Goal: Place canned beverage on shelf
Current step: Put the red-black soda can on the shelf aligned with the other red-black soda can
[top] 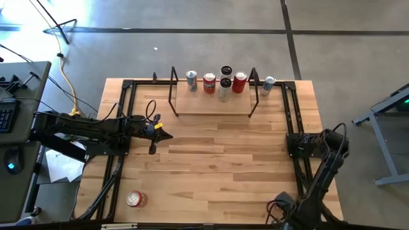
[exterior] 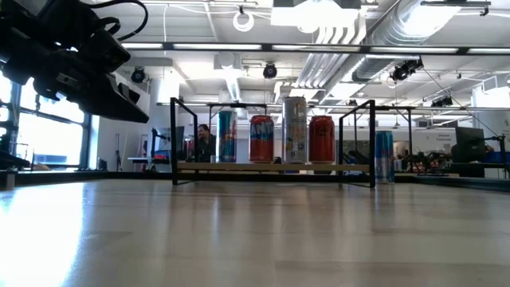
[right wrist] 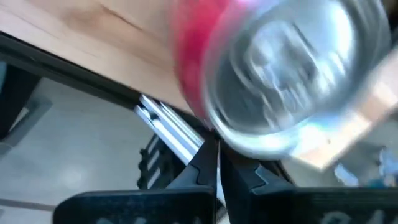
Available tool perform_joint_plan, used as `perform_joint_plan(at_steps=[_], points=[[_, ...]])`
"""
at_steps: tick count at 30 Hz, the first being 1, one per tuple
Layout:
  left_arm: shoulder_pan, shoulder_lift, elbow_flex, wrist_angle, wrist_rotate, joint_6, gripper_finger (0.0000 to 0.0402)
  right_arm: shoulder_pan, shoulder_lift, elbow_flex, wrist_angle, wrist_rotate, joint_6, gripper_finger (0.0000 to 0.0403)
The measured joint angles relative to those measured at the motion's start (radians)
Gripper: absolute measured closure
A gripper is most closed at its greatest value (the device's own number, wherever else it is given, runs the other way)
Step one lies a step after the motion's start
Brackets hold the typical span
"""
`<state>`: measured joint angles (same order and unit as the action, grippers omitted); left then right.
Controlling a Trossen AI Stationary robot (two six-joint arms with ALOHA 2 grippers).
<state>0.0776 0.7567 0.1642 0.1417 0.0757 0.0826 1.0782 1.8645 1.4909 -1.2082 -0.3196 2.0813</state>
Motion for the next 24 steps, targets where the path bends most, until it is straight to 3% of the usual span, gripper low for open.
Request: perform_joint_plan(at_steps=[7,17,24], points=[[0.000,0.000,0.000,-0.009,0.000,0.000,0.0402,-0.070,0.000,-0.062,0.005,0.078,-0.120,0.0402],[0.000,0.000,0.000,-0.010,0.000,0.000,0.0402,-0.155,0.000,-0.148,-0.075,0.093,-0.291,0.0403],[0.000,0.000,0.000,-0.010,0.000,0.000,0.0401,-0.175,-0.001,-0.037,-0.124,0.067,-0.334,0.0403]])
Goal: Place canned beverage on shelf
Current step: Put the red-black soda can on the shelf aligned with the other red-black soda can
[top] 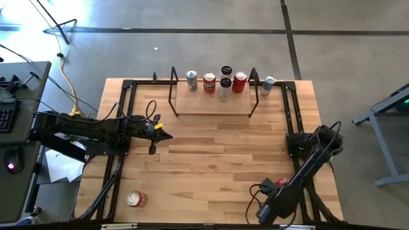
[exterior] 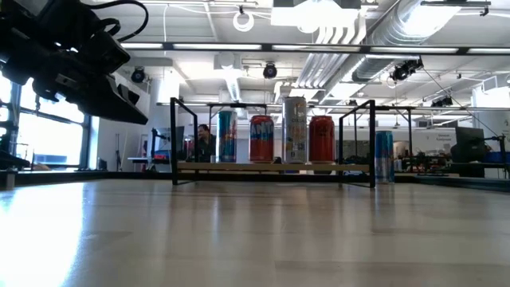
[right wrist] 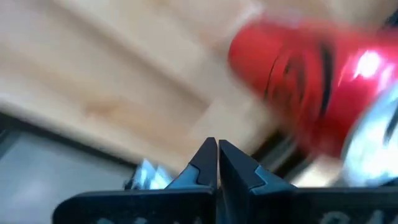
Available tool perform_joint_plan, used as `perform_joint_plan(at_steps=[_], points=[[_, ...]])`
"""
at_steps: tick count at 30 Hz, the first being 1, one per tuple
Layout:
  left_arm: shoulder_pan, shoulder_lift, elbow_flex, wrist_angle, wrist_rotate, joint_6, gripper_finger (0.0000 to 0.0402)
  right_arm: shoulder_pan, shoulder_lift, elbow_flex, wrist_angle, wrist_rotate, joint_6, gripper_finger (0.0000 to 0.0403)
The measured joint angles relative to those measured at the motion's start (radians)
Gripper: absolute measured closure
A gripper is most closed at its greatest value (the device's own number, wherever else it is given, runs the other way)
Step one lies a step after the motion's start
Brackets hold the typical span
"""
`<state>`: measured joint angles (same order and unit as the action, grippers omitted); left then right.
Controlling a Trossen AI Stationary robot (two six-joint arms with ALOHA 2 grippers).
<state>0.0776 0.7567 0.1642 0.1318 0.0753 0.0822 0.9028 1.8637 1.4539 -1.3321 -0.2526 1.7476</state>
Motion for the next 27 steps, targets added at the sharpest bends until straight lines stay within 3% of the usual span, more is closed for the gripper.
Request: perform_joint_plan(at_steps=[6,12,17,24,27], points=[[0.000,0.000,0.000,-0.009,0.000,0.000,0.0402,0.053,-0.001,0.009,0.000,-0.179,0.106,0.0403],[0.000,0.000,0.000,-0.016,0.000,0.000,0.0401,0.093,-0.001,-0.106,-0.009,-0.182,0.106,0.0403],[0.000,0.000,0.000,-0.016,0.000,0.000,0.0401,0.104,-0.001,-0.181,-0.011,-0.117,0.049,0.0403],[0.000,0.000,0.000,-0.015,0.000,0.000,0.0401,0.096,-0.001,-0.201,-0.024,0.144,0.032,0.0403],[0.000,0.000,0.000,-0.015,0.000,0.000,0.0402,0.087,-0.001,-0.202,-0.090,0.202,0.025,0.0403]])
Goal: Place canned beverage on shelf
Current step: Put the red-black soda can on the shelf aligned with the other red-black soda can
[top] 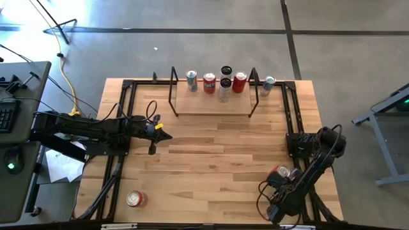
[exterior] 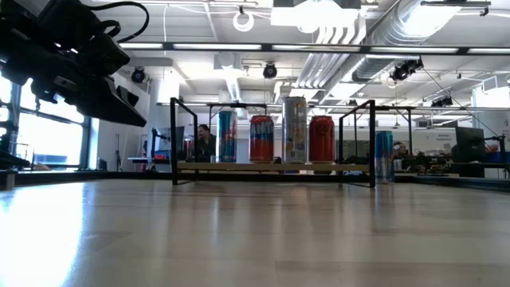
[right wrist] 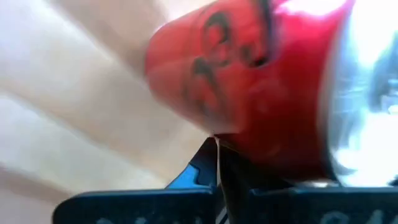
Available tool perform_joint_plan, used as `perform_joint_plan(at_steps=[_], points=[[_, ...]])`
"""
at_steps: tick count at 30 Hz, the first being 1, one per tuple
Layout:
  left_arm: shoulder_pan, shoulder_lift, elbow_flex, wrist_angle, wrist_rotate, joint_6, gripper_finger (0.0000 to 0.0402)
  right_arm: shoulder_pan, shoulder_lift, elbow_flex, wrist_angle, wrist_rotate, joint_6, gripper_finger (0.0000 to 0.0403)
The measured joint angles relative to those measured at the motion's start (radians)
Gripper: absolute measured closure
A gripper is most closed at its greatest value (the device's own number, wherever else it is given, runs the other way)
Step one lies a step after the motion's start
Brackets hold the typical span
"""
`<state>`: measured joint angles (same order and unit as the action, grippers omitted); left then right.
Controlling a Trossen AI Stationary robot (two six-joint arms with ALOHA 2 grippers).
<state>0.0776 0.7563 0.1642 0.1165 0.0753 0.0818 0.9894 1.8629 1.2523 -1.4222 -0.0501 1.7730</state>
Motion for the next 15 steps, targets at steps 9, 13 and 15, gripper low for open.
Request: perform_joint_plan(at_steps=[9,13,15], points=[[0.000,0.000,0.000,0.000,0.000,0.000,0.0402,-0.019,0.000,0.092,-0.154,-0.113,-0.094,0.0403],[0.000,0.000,0.000,-0.001,0.000,0.000,0.0402,-0.010,-0.004,0.084,-0.149,-0.102,-0.097,0.0403],[0.000,0.000,0.000,-0.001,0.000,0.000,0.0402,-0.012,-0.004,0.056,-0.149,-0.064,-0.096,0.0403]])
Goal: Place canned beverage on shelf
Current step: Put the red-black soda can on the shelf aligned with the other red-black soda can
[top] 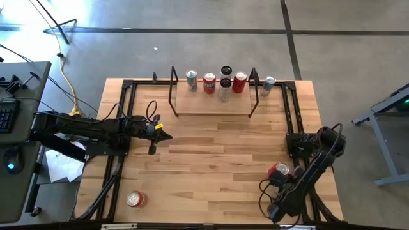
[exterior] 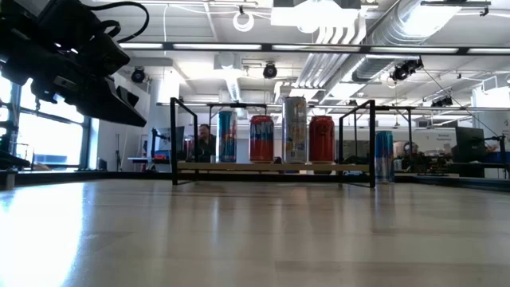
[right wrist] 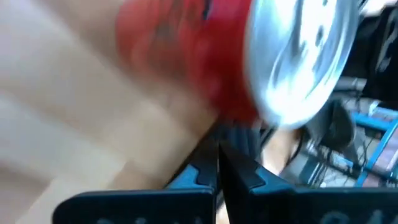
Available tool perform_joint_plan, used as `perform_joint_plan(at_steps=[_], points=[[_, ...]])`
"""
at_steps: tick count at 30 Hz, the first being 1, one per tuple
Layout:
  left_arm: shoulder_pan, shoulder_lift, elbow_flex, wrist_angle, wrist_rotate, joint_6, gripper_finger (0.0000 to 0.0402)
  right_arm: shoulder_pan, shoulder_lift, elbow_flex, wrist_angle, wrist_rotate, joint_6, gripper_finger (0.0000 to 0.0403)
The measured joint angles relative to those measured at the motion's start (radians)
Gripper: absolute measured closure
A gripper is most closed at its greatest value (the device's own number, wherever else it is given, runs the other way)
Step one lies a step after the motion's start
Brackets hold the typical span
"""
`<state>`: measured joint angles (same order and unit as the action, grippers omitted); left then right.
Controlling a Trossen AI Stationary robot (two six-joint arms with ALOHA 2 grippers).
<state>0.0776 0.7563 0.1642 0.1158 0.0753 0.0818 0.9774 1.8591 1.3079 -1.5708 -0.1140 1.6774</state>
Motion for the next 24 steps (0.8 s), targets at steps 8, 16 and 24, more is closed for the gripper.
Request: perform_joint_plan(at_steps=[8,16,24], points=[[0.000,0.000,0.000,0.000,0.000,0.000,0.0401,-0.033,0.000,-0.068,0.030,0.290,0.016,0.0403],[0.000,0.000,0.000,0.000,0.000,0.000,0.0402,-0.108,0.000,-0.082,0.032,0.481,-0.028,0.0403],[0.000,0.000,0.000,0.000,0.000,0.000,0.0402,-0.163,-0.020,-0.036,0.031,0.462,-0.165,0.0403]])
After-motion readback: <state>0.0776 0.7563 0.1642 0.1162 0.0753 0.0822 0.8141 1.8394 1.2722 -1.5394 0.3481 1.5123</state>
